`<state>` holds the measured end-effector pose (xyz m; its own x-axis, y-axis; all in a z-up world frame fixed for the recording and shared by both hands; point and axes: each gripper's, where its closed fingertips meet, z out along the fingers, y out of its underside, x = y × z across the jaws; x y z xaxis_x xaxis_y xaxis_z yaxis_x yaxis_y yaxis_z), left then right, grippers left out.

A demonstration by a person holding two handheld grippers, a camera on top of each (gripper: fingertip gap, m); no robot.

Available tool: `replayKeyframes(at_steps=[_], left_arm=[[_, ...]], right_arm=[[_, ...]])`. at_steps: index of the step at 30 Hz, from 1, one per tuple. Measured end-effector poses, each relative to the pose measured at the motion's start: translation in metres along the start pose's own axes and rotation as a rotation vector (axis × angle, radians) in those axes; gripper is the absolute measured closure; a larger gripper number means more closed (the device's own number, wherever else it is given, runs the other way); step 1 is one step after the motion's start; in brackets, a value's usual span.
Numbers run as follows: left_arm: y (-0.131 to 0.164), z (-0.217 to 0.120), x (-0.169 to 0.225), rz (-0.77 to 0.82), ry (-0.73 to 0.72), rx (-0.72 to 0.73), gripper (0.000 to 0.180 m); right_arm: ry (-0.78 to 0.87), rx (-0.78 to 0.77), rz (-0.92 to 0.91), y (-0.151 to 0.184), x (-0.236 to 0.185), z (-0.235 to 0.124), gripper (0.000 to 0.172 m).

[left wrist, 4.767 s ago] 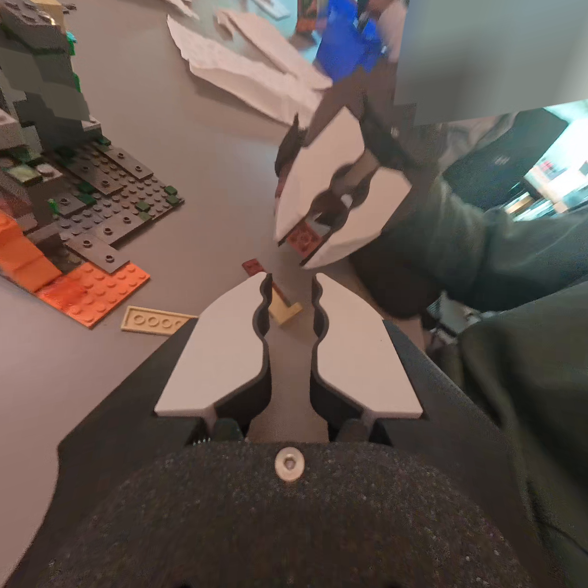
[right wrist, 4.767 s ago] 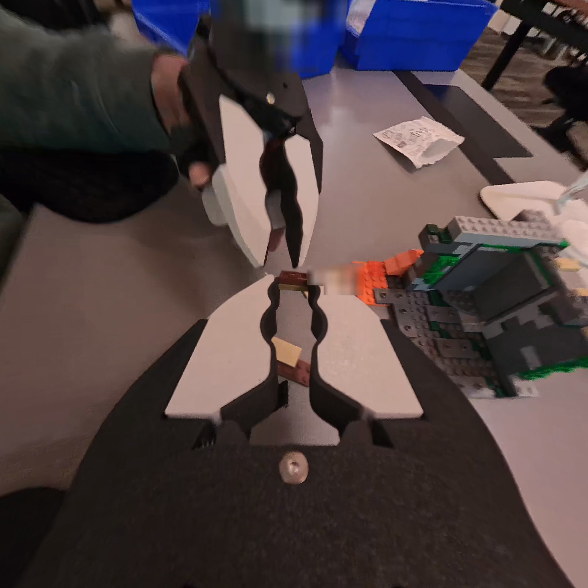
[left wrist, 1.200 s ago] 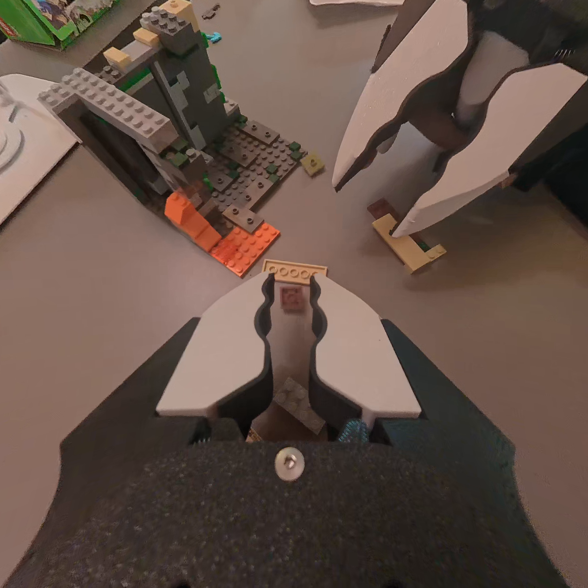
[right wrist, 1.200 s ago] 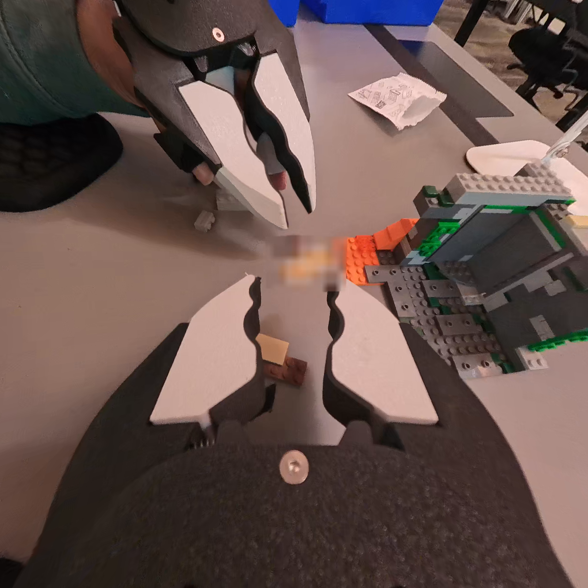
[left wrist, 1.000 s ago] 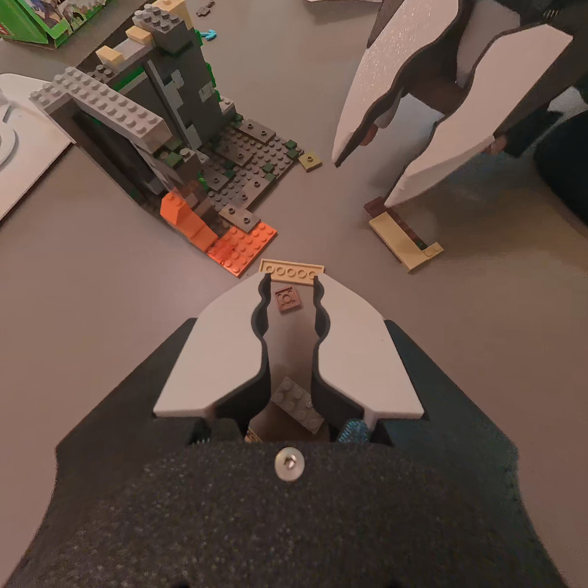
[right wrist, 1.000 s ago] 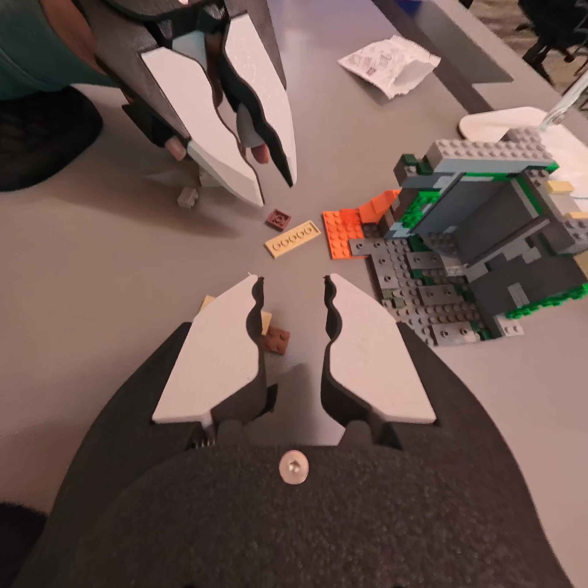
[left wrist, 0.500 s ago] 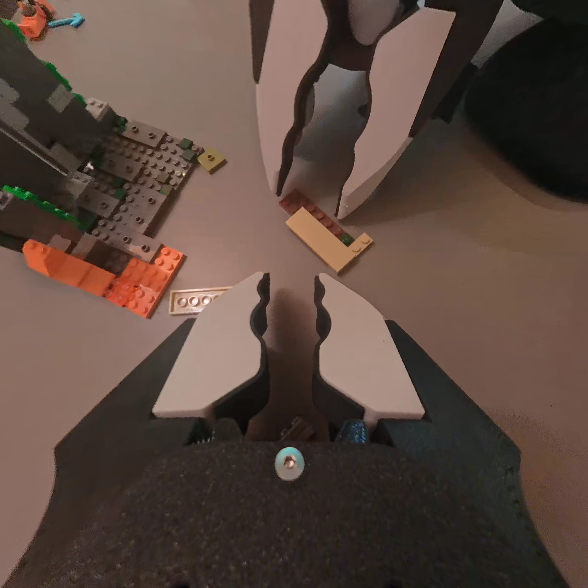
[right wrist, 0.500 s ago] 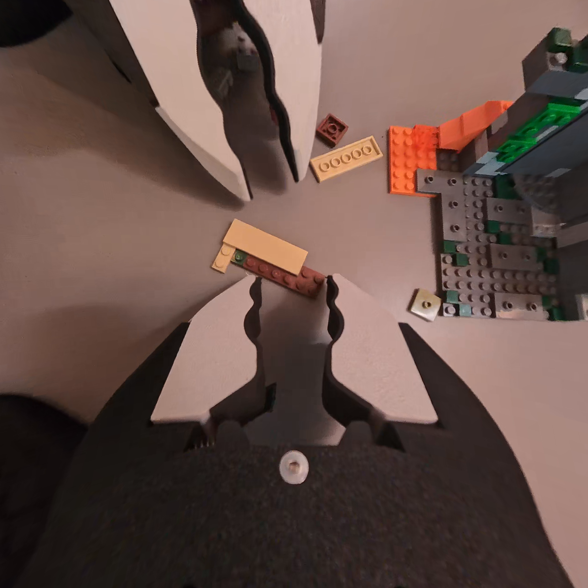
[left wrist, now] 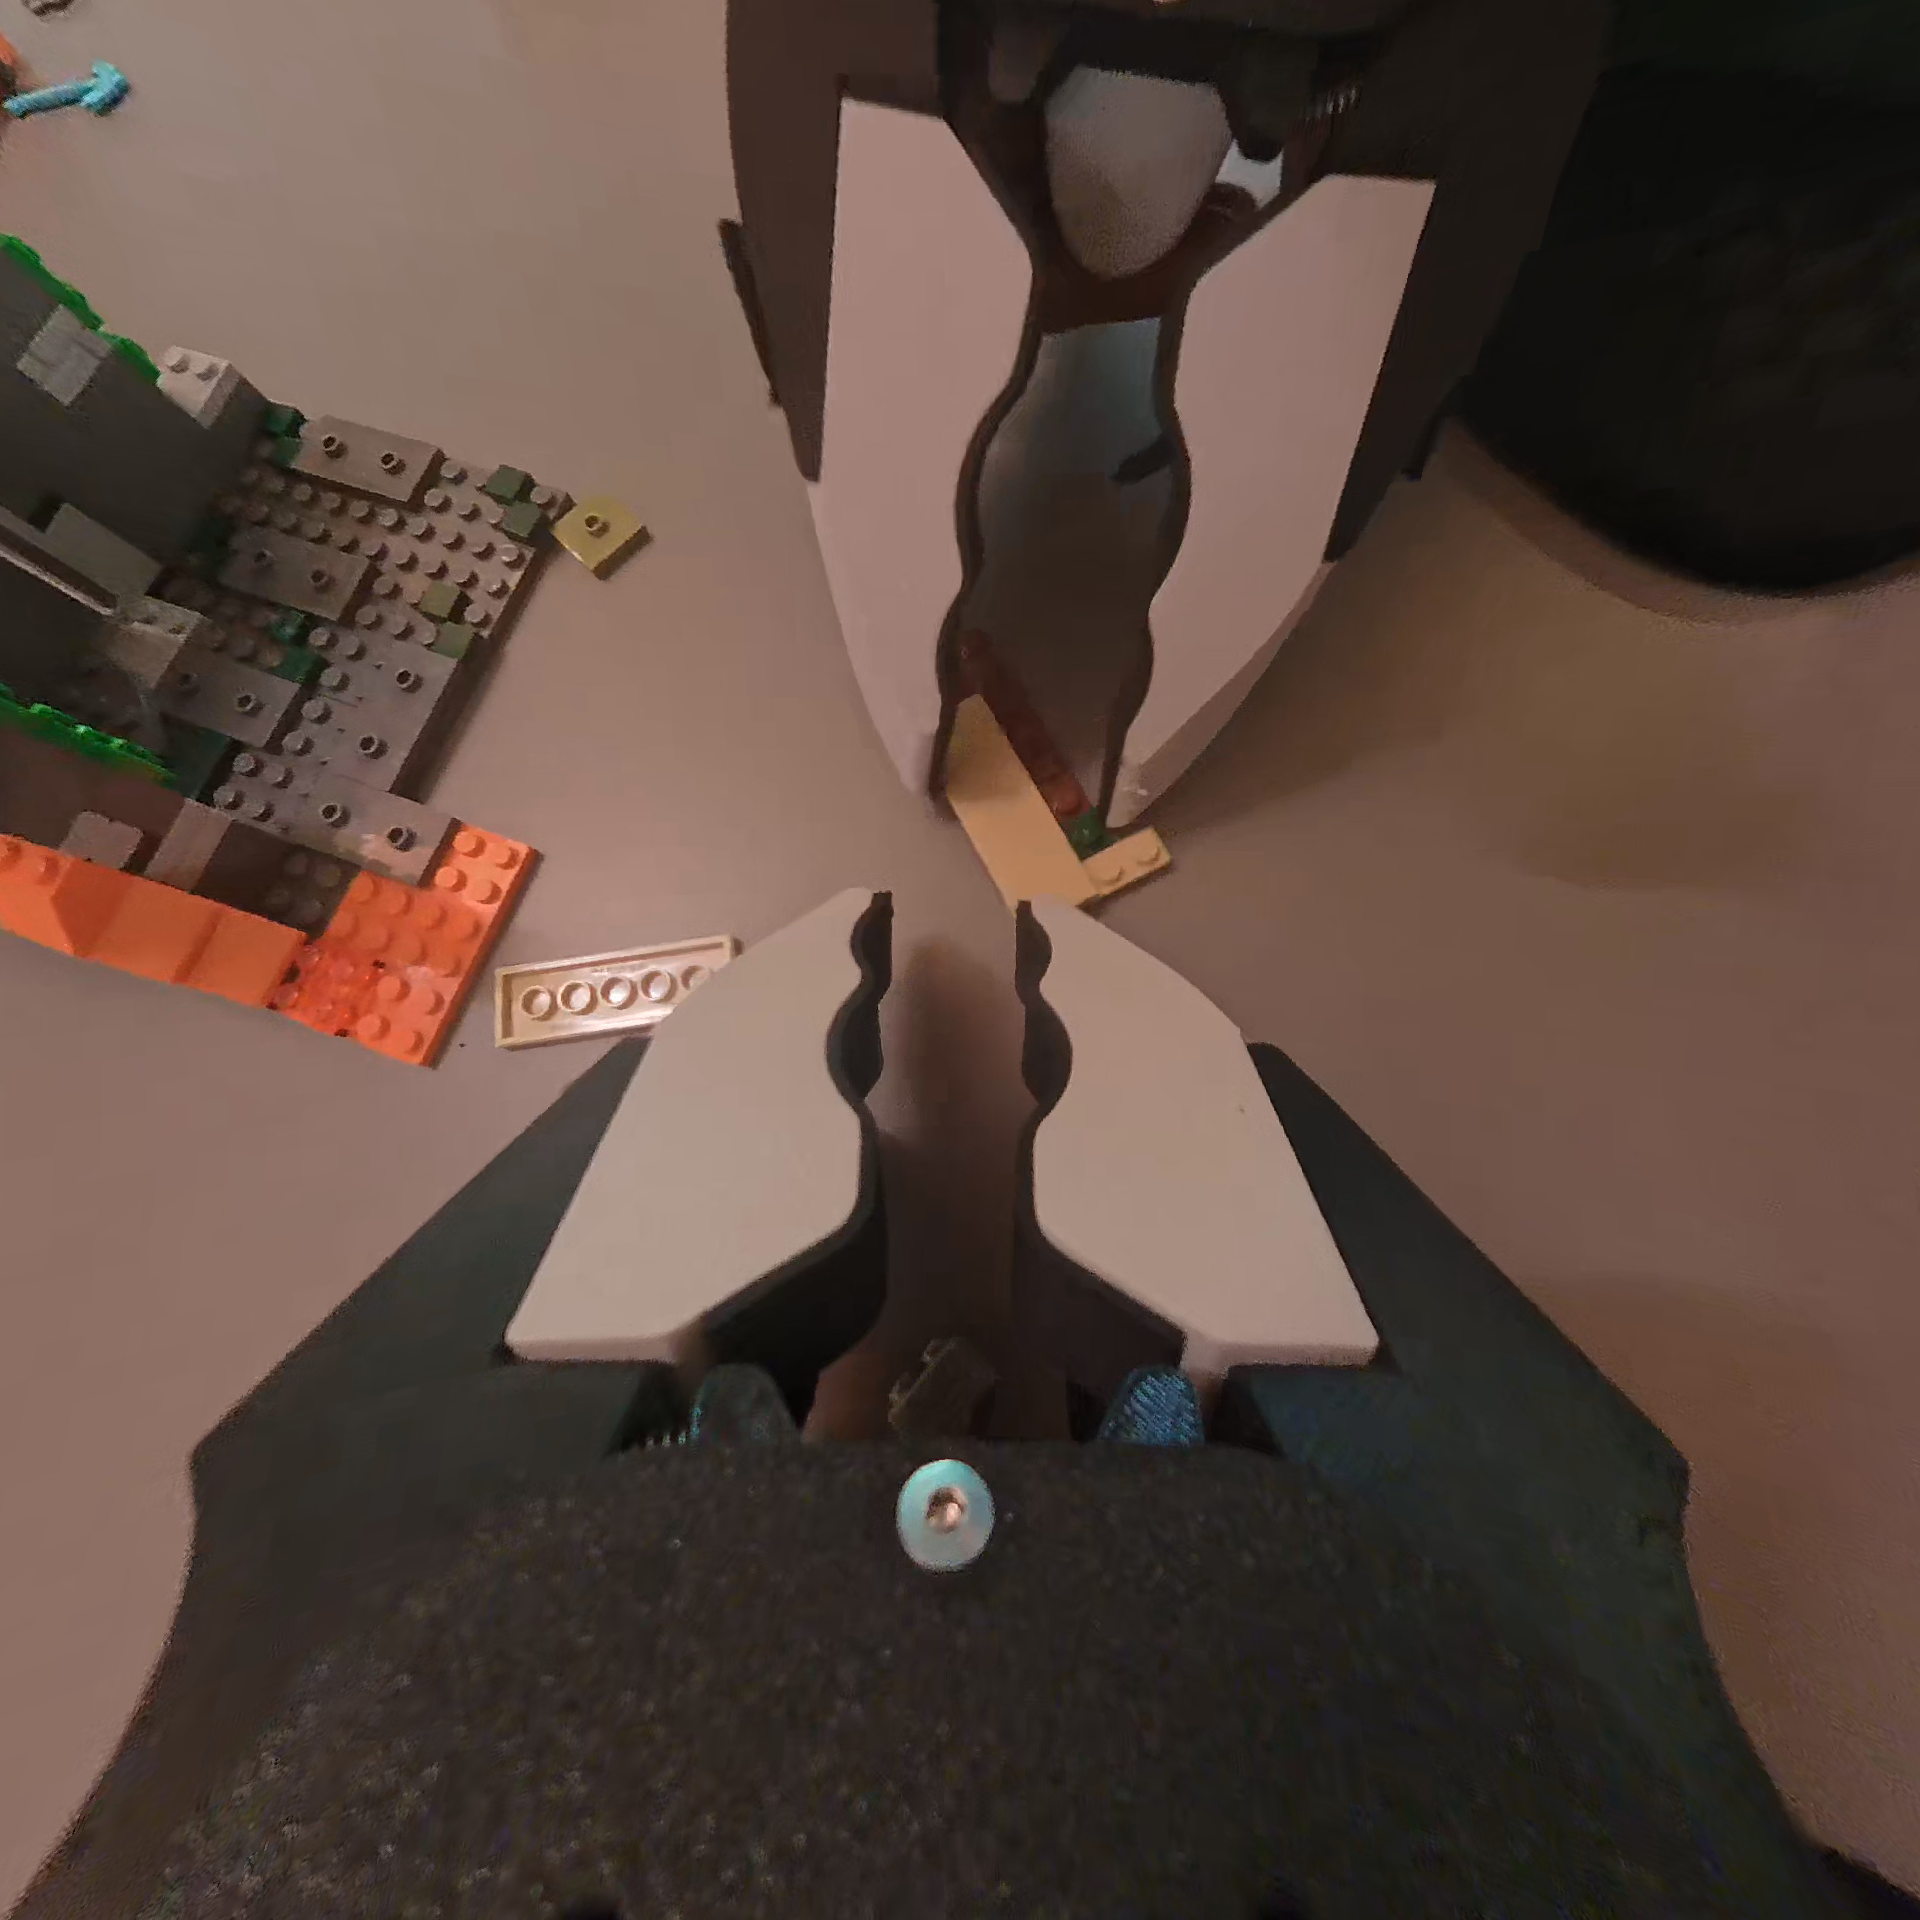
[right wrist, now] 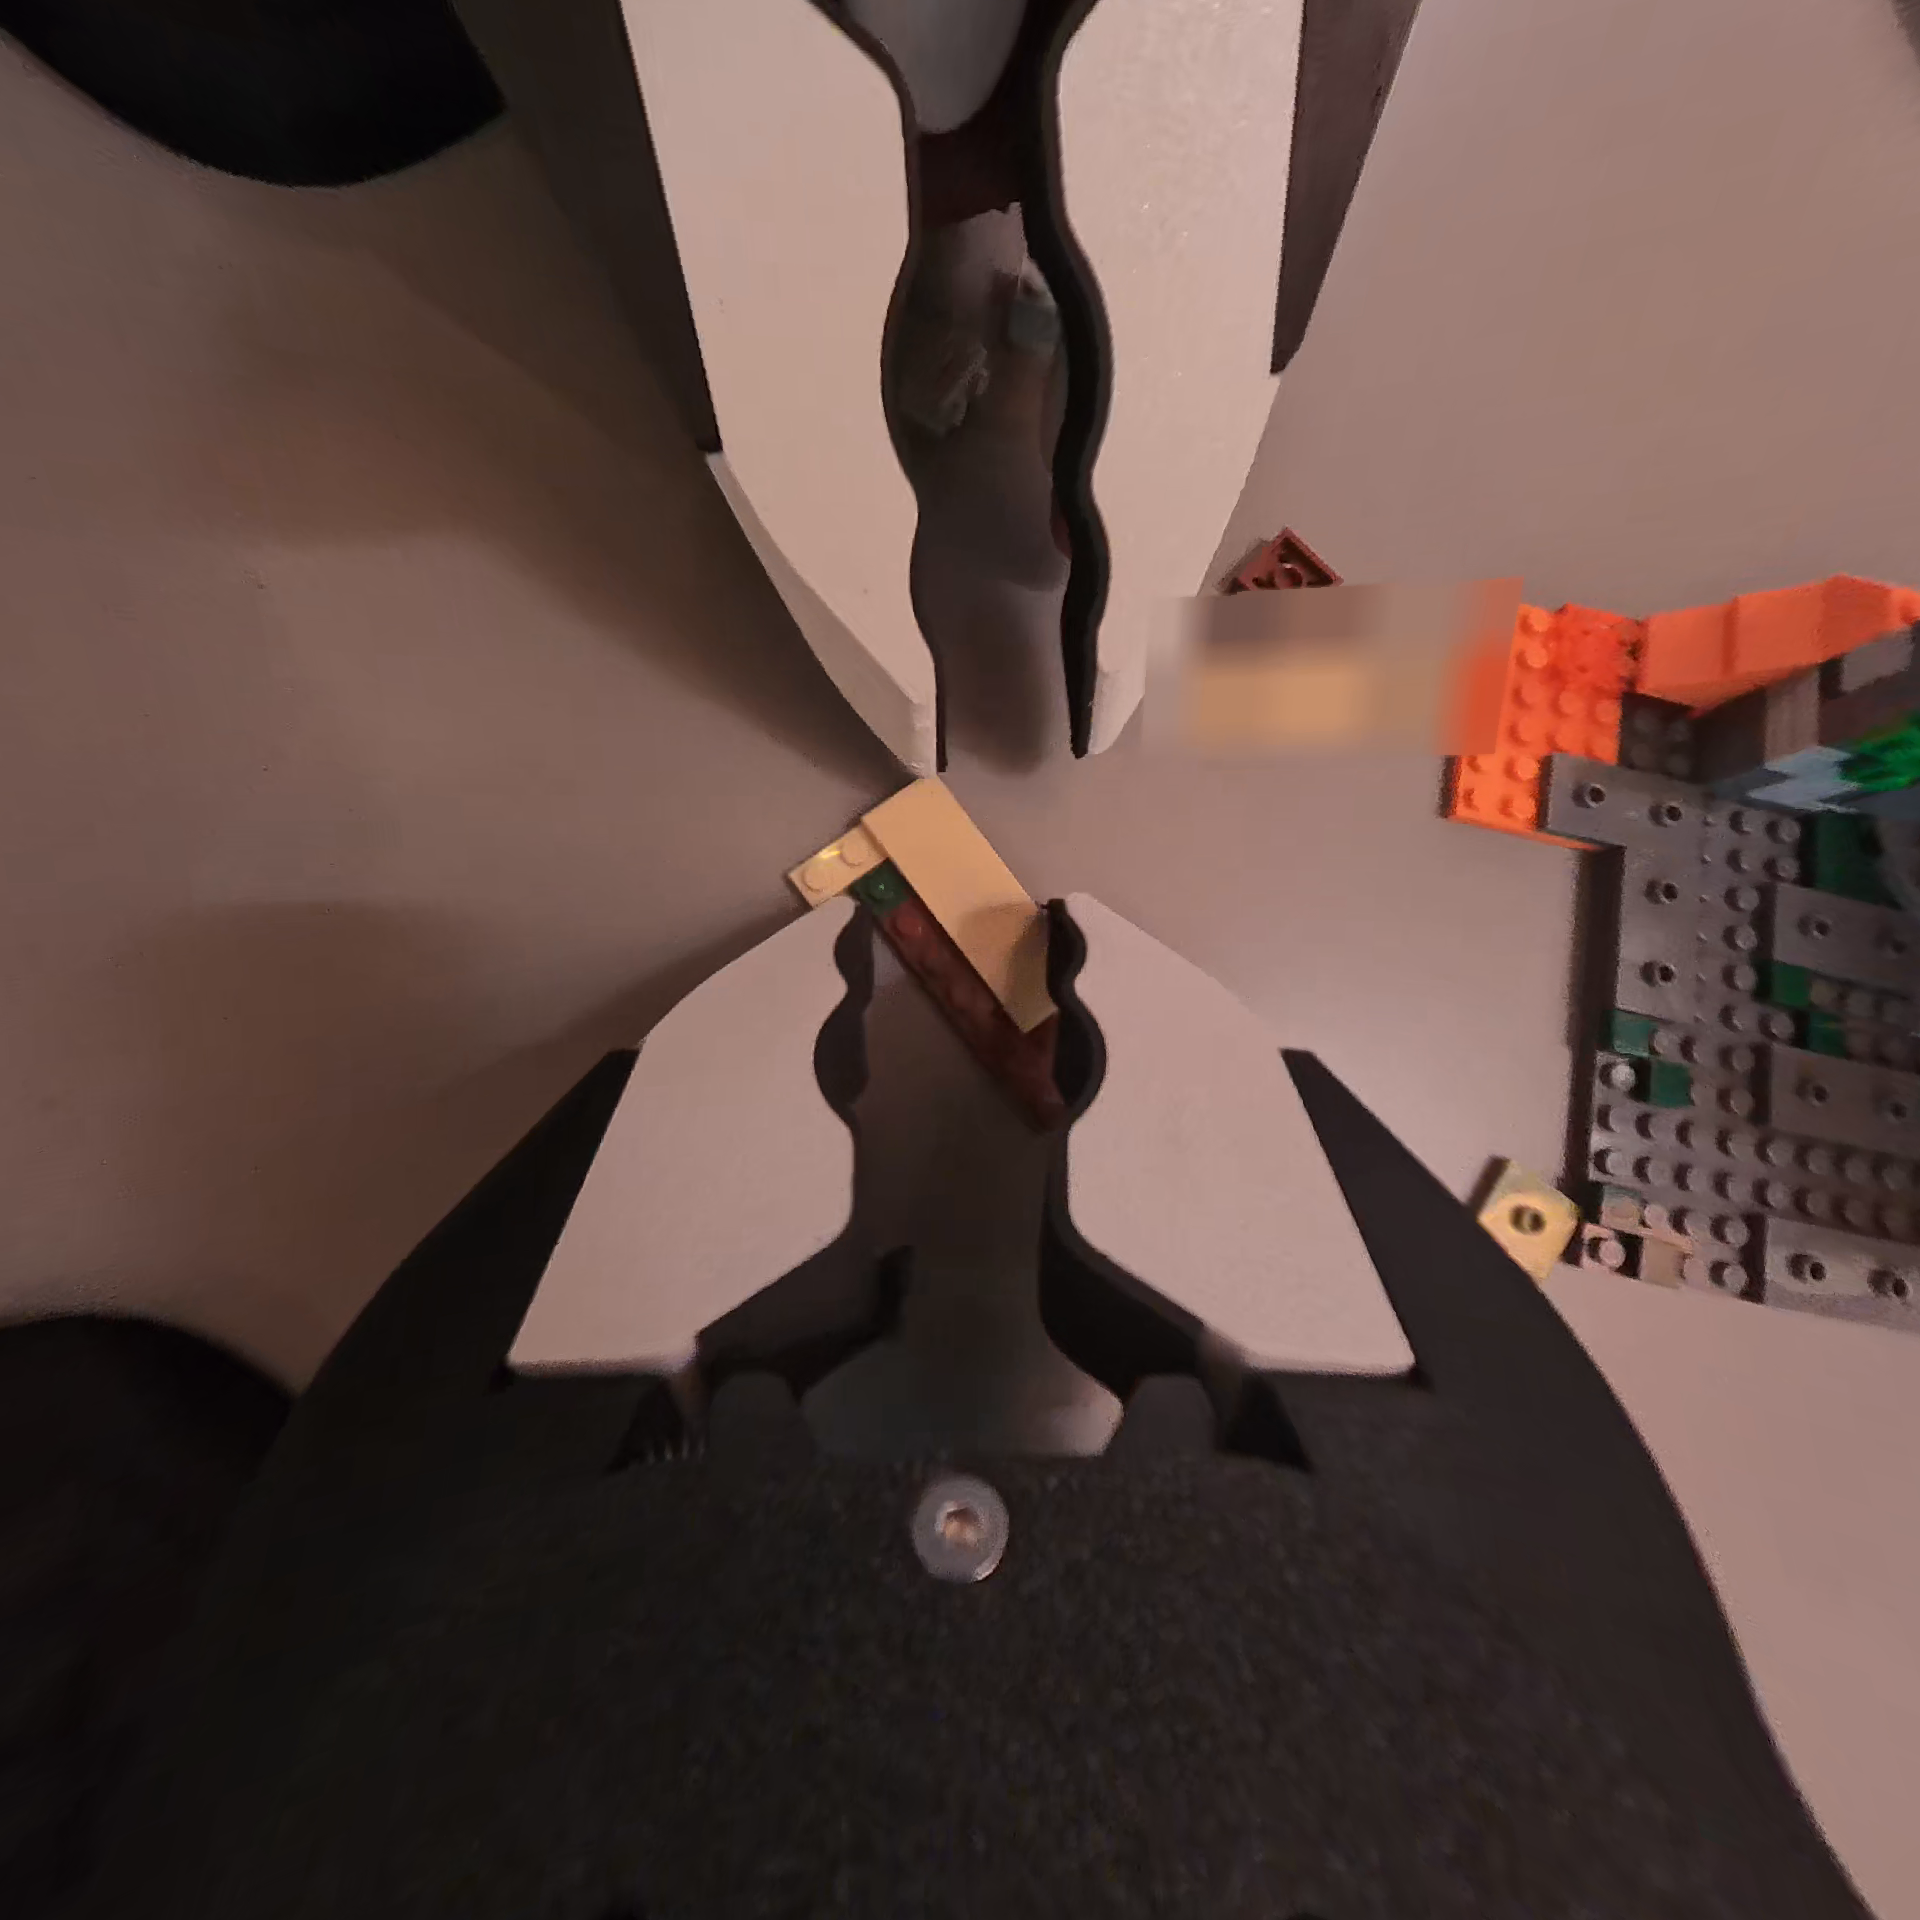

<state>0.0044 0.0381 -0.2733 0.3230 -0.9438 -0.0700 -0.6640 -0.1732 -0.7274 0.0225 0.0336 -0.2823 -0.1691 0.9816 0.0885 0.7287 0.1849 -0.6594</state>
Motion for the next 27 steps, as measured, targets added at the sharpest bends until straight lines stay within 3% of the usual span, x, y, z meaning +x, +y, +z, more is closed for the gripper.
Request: replayKeyframes(at_steps=[5, 9, 12, 16, 17, 19, 21, 27], left_arm=[[-0.002, -0.010, -0.002, -0.040, 0.036, 0.036, 0.158], [-0.010, -0.018, -0.001, -0.192, 0.127, 0.110, 0.157], [-0.006, -0.018, -0.004, -0.243, 0.138, 0.103, 0.157], [-0.002, -0.016, -0.003, -0.207, 0.126, 0.072, 0.157], [-0.001, -0.015, -0.002, -0.203, 0.126, 0.065, 0.157], [0.001, -0.014, -0.002, -0.195, 0.120, 0.054, 0.157], [0.000, -0.014, -0.001, -0.193, 0.124, 0.054, 0.157], [-0.002, -0.018, 0.002, -0.205, 0.154, 0.075, 0.158]], right_arm=[[0.063, 0.004, -0.005, -0.004, 0.006, -0.002, 0.149], [0.125, 0.095, 0.032, -0.013, 0.019, -0.015, 0.172], [0.130, 0.100, 0.044, -0.010, 0.021, -0.018, 0.172], [0.023, 0.071, 0.072, -0.007, 0.005, -0.012, 0.141], [0.009, 0.051, 0.073, -0.005, 0.003, -0.009, 0.140], [0.007, 0.010, 0.049, -0.001, 0.000, -0.002, 0.142], [-0.009, 0.019, 0.062, -0.004, -0.002, 0.000, 0.157], [0.006, 0.018, 0.046, -0.007, -0.003, -0.001, 0.158]])
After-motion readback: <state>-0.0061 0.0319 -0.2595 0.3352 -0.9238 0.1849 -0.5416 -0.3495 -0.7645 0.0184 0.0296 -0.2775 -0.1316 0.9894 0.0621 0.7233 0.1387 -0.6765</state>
